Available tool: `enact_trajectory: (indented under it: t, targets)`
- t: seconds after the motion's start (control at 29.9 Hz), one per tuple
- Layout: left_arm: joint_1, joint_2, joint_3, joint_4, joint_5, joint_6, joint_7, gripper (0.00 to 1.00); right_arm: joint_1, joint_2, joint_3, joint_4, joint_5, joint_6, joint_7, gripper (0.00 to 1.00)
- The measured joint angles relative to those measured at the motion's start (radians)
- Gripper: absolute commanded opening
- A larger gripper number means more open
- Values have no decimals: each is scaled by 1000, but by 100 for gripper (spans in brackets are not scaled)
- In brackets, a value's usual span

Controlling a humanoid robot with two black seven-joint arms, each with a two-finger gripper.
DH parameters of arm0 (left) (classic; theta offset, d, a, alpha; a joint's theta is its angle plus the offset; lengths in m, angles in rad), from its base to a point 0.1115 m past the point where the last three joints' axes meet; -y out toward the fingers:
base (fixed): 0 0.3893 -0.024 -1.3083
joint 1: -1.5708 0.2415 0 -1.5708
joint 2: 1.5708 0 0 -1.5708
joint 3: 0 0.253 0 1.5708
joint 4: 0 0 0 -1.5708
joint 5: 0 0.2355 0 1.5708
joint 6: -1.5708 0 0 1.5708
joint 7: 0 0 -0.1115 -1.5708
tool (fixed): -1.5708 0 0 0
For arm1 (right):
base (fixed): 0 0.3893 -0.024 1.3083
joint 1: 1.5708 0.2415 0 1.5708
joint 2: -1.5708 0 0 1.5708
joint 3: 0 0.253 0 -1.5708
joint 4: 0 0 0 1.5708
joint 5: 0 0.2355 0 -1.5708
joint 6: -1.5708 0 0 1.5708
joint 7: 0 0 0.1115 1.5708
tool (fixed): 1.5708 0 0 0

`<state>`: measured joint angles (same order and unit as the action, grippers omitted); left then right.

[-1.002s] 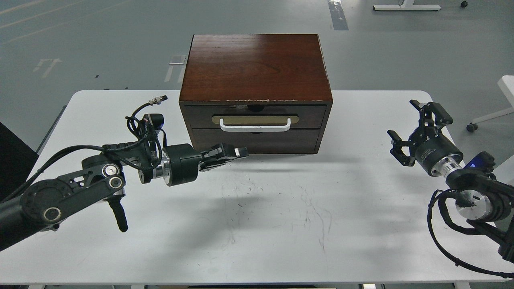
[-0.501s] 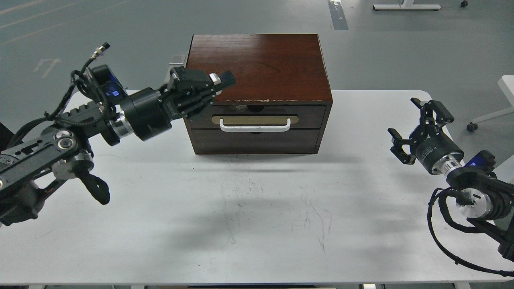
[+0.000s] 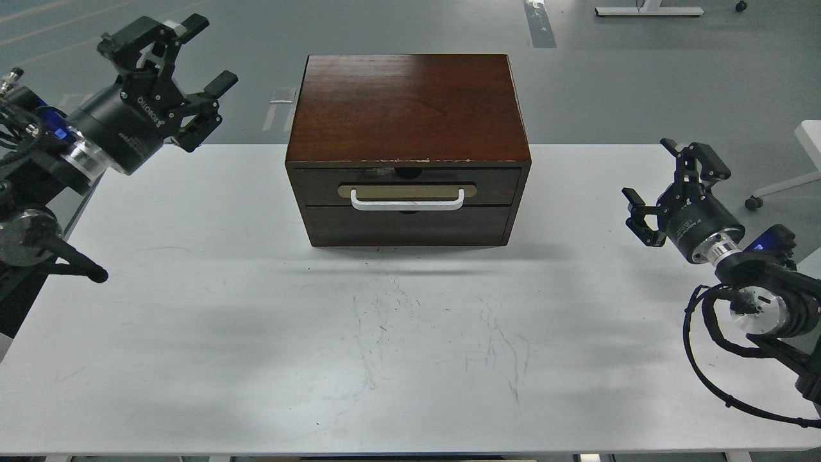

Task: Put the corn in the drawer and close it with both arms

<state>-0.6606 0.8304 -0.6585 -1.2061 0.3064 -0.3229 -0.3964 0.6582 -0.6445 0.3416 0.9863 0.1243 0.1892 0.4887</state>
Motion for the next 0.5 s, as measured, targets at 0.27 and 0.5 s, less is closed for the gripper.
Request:
enact_trajectory:
  t: [0.27, 0.5]
  targets:
    - [144, -12, 1, 54, -85, -26, -3, 100, -1, 12, 2, -10, 0, -7, 0, 100]
    - [202, -45, -3, 87, -88, -19, -11, 100, -5, 15, 1, -10, 0, -8, 0, 100]
